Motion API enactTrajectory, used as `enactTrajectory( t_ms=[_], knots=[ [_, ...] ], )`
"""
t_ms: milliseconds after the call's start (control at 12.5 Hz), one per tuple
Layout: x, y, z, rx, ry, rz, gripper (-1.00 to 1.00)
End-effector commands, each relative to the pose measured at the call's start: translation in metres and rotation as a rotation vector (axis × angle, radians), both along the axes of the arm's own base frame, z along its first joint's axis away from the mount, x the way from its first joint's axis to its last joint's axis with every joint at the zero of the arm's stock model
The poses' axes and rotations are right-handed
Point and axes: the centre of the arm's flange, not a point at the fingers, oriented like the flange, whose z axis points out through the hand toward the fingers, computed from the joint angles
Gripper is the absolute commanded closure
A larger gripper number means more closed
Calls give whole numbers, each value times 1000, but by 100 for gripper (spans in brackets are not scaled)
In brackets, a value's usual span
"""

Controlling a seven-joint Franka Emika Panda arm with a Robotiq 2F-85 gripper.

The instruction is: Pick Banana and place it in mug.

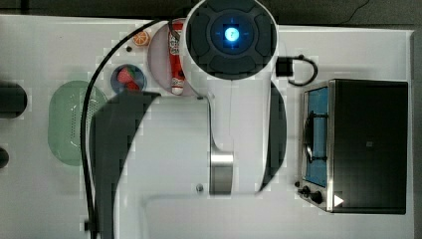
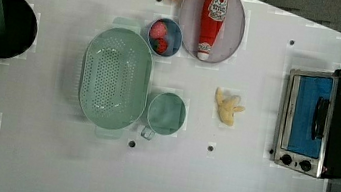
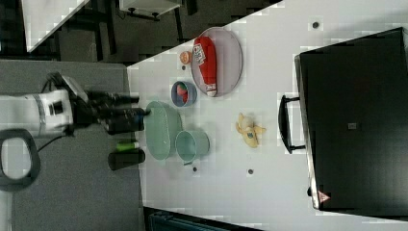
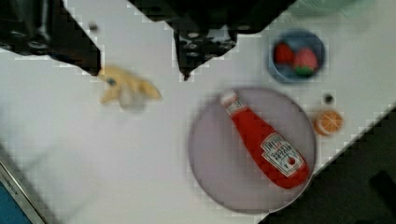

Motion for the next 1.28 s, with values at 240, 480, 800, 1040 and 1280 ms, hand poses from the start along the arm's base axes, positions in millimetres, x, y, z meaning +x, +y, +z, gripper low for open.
enactTrajectory(
  t_ms=[240,480,800,1040,1280],
  knots=[
    [-114,-32,82,-9,50,-81,-100],
    [-108,-30,44,-10,112,-74,-100],
    [-90,-29,-41,-9,122,-8,-100],
    [-79,-29,-106,-7,104,123,-100],
    [-75,-30,-170,-4,114,215,-100]
  ],
)
